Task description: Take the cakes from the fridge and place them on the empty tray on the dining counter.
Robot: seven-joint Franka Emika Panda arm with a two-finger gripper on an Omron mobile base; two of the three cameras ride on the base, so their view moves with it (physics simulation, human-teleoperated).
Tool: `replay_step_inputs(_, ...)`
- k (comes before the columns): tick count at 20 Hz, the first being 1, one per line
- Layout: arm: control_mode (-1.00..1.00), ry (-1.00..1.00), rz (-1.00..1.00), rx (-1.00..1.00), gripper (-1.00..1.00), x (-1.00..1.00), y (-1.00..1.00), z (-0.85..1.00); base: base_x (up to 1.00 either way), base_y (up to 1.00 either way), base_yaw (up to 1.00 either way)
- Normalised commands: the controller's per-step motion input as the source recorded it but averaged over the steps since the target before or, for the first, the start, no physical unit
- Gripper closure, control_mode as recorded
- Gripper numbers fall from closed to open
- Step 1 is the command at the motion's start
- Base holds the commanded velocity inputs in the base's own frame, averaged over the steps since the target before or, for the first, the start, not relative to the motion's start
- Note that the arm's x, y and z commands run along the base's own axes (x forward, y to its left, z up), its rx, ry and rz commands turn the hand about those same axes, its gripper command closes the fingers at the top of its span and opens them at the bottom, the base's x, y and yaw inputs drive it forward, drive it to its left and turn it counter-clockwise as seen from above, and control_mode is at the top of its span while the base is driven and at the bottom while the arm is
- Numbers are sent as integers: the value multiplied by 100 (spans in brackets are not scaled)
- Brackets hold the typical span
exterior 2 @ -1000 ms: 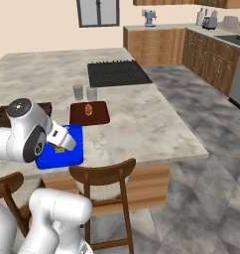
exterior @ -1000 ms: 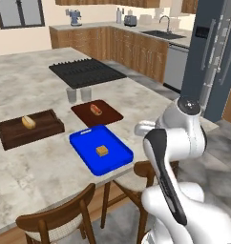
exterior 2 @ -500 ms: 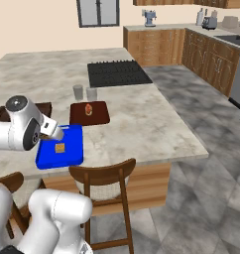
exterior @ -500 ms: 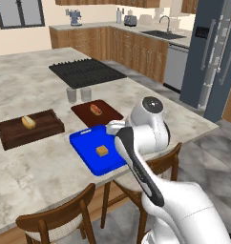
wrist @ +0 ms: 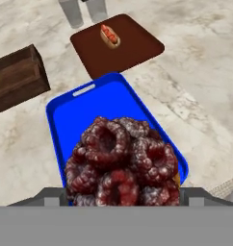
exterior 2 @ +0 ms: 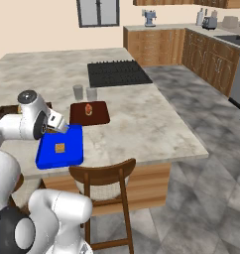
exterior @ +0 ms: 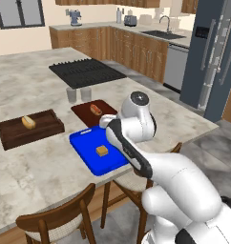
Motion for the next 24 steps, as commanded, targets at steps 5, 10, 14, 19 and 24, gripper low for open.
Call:
replay_step_inputs(5, -100, 0, 0, 0, 100, 48, 8, -37, 0, 0, 0)
replay_step_inputs(10, -100, 0, 0, 0, 100, 41, 23, -34, 0, 0, 0)
replay_step_inputs(14, -100, 0, 0, 0, 100, 30, 26, -24, 0, 0, 0)
replay_step_inputs(19, -100, 0, 0, 0, 100, 22, 17, -25, 0, 0, 0)
replay_step_inputs(24, -100, 0, 0, 0, 100, 25, 13, -19, 0, 0, 0)
